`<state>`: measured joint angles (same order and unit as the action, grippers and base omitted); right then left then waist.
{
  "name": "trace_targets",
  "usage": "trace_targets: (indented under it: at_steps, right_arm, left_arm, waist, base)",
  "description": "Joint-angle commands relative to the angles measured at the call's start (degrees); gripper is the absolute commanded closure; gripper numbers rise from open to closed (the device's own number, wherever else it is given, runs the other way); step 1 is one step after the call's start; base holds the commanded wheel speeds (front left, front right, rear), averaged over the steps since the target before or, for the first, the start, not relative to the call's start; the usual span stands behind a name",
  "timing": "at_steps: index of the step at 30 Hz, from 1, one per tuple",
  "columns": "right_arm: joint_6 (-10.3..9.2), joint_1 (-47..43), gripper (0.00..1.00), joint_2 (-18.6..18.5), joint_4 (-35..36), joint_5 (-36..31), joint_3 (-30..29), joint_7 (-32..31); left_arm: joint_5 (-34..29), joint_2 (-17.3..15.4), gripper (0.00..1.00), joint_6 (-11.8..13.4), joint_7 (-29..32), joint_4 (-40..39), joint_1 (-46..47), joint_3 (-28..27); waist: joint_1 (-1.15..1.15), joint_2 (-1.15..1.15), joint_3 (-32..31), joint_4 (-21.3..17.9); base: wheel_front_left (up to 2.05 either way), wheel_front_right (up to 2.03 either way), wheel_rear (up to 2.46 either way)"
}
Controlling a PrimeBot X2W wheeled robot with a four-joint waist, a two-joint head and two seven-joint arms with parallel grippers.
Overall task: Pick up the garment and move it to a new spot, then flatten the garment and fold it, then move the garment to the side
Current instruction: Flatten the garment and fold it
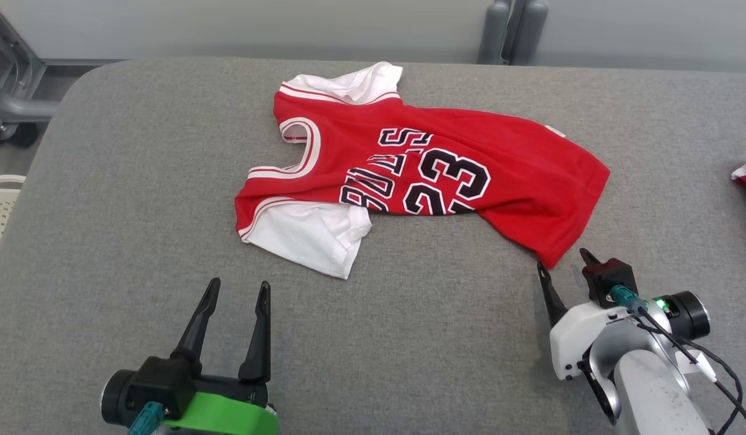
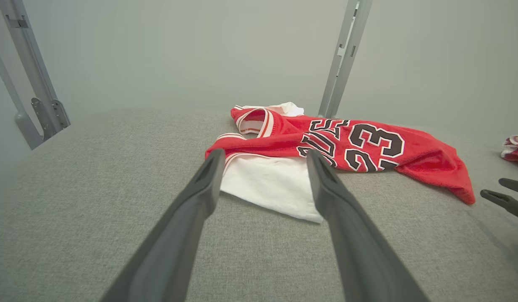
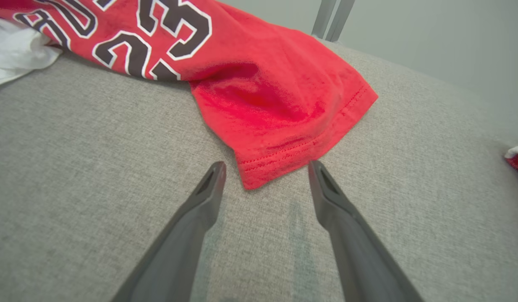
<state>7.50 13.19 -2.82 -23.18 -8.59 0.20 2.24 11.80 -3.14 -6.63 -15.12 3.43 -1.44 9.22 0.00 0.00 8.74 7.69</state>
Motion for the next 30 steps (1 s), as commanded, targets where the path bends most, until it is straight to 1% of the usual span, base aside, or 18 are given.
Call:
trace_targets:
  at_steps: [1, 7, 8, 9, 10, 11, 14, 16, 20, 23, 24, 30]
  right_arm:
    - [-0.02, 1.4, 0.00, -0.1, -1.4, -1.5, -0.2, -0.3]
    - [-0.03, 5.0, 0.00, -0.1, -6.1, -5.6, -1.1, -1.0]
    - [-0.03, 5.5, 0.18, -0.2, -6.7, -6.2, -1.3, -1.0]
    - [-0.03, 5.9, 0.50, -0.2, -7.4, -6.3, -1.3, -0.8]
    - [-0.03, 6.3, 0.72, -0.2, -7.9, -6.7, -1.4, -0.5]
    - [-0.03, 6.6, 1.00, -0.2, -8.2, -7.0, -1.5, -0.2]
    - [-0.03, 6.2, 1.00, -0.2, -7.9, -6.8, -2.6, 1.1]
    - [-0.03, 4.1, 1.00, -0.2, -6.6, -6.2, -4.4, 2.0]
    - [-0.03, 0.1, 1.00, -0.4, -0.6, -5.6, -7.2, 2.4]
    - [-0.04, -3.8, 1.00, -1.0, 5.6, -4.8, -8.1, 0.8]
    - [-0.04, -3.8, 1.00, -1.0, 5.6, -4.8, -8.1, 0.8]
    - [-0.05, -9.7, 1.00, -4.4, 18.3, -1.2, -7.0, -6.4]
  left_arm:
    - [0.4, 0.1, 0.00, -0.3, 0.0, 0.1, 0.8, 0.1]
    - [1.2, 0.2, 0.00, -0.4, 0.0, 0.5, 1.9, 0.1]
    - [1.5, 0.2, 0.00, -0.4, 0.0, 0.6, 2.0, 0.2]
    - [1.7, 0.2, 0.00, -0.4, 0.0, 0.6, 2.2, 0.3]
    - [1.8, 0.2, 0.00, -0.4, 0.0, 0.6, 2.3, 0.3]
    - [2.1, 0.2, 0.00, -0.3, 0.0, 0.7, 2.4, 0.4]
    - [2.4, 0.2, 0.00, -0.1, 0.0, 1.1, 2.4, 0.8]
    - [2.7, 0.2, 0.00, -0.1, 0.0, 1.6, 2.2, 1.2]
    - [3.2, 0.2, 0.00, 0.4, 0.0, 2.0, 1.2, 1.2]
    - [3.2, 0.2, 0.00, 0.6, 0.0, 2.3, 0.7, 1.0]
    - [3.2, 0.2, 0.00, 0.6, 0.0, 2.3, 0.7, 1.0]
    - [3.0, 0.2, 0.00, 0.4, 0.0, 2.6, 1.0, 1.0]
  waist:
    - [0.00, 0.00, 1.3, 1.5]
    - [0.00, 0.00, 2.8, 3.0]
    - [0.00, 0.00, 3.0, 3.2]
    - [0.00, 0.00, 3.2, 3.3]
    - [0.00, 0.00, 3.3, 3.4]
    - [0.00, 0.00, 3.4, 3.6]
    - [0.00, 0.00, 3.2, 4.0]
    - [0.00, 0.00, 2.4, 4.5]
    - [0.00, 0.00, 1.3, 4.3]
    - [0.00, 0.00, 0.6, 3.6]
    - [0.00, 0.00, 0.6, 3.6]
    - [0.00, 0.00, -0.2, 2.4]
  base:
    - [0.00, 0.00, 0.00]
    - [0.00, 0.00, 0.00]
    - [0.00, 0.00, 0.00]
    - [0.00, 0.00, 0.00]
    - [0.00, 0.00, 0.00]
    - [0.00, 0.00, 0.00]
    - [0.00, 0.00, 0.00]
    - [0.00, 0.00, 0.00]
    - [0.00, 0.00, 0.00]
    - [0.00, 0.00, 0.00]
    - [0.00, 0.00, 0.00]
    - [0.00, 0.00, 0.00]
